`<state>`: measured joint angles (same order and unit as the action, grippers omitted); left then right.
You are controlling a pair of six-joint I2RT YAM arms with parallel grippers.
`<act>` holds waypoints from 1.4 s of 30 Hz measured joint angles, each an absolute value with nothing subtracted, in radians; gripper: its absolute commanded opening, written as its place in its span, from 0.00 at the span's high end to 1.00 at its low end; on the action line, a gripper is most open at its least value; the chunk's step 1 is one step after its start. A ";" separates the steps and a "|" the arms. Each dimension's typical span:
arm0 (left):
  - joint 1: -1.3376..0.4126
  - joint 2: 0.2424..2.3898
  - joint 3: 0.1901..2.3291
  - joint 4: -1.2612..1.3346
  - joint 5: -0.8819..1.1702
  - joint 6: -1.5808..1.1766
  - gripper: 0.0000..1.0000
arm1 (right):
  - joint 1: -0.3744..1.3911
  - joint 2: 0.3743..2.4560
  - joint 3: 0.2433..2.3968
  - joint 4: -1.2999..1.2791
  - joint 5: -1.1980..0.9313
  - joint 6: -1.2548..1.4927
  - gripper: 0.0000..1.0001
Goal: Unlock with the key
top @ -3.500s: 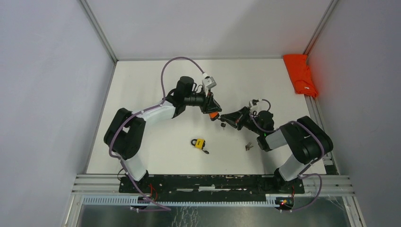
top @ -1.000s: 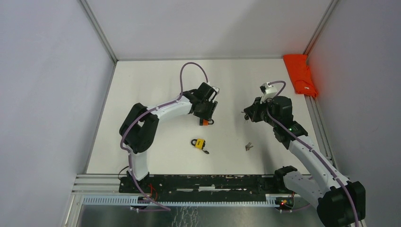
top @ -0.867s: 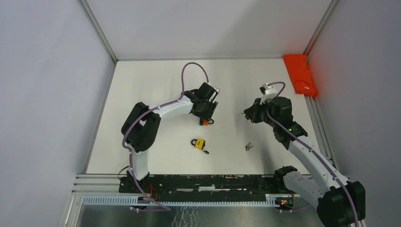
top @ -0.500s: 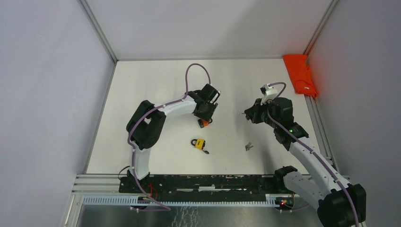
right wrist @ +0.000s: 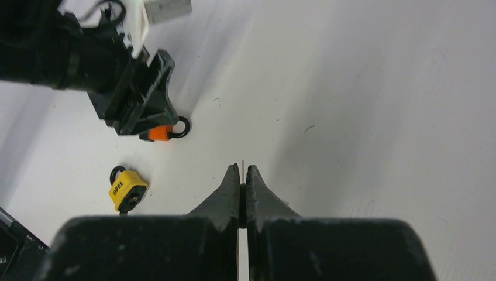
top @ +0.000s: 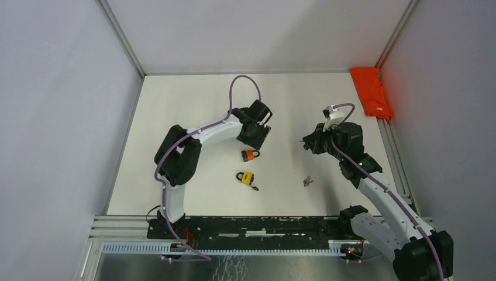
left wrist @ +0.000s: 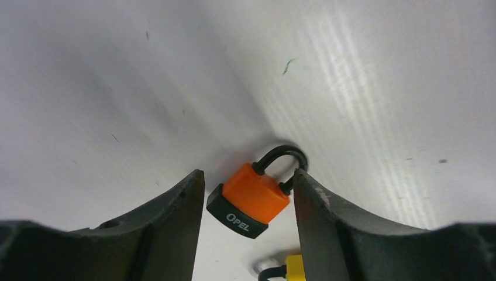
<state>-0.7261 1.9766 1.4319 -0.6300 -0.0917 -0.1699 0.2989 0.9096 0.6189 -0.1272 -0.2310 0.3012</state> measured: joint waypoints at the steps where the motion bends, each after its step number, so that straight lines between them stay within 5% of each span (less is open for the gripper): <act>1: -0.726 1.979 1.470 -0.657 -0.085 -0.162 0.36 | 0.299 0.903 0.616 -0.128 -0.231 0.302 1.00; 7: -0.726 1.982 1.609 -0.706 -0.035 -0.098 0.35 | 0.299 0.854 0.603 -0.131 -0.223 0.308 1.00; 42: -0.729 2.101 1.565 -0.912 0.054 0.173 0.29 | 0.299 0.748 0.574 -0.154 -0.254 0.369 1.00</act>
